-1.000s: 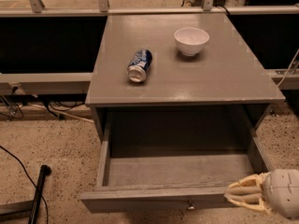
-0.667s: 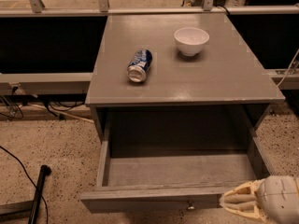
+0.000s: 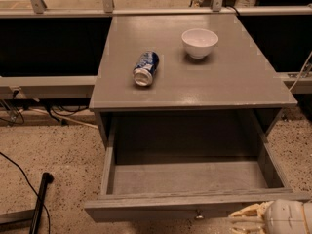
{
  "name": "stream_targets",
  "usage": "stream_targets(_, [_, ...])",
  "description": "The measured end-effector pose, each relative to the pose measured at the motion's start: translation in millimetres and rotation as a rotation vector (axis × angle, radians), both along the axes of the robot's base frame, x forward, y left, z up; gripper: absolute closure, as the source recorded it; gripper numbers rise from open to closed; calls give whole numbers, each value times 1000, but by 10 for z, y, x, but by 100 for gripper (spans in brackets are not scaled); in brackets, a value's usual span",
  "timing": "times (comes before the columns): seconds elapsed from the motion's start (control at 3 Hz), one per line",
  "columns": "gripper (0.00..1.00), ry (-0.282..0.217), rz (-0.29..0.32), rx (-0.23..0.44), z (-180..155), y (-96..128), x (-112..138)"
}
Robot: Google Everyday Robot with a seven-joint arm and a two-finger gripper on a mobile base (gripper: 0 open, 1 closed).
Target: Close top drawer
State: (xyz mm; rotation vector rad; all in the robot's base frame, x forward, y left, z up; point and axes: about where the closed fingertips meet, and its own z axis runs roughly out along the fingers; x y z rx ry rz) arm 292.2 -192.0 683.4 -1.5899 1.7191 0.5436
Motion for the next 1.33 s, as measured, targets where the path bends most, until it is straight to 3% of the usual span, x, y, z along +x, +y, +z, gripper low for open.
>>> stream_targets(0.33, [100, -25, -24, -24, -176, -50, 11])
stream_targets(1.33, [100, -36, -105, -41, -620, -231, 257])
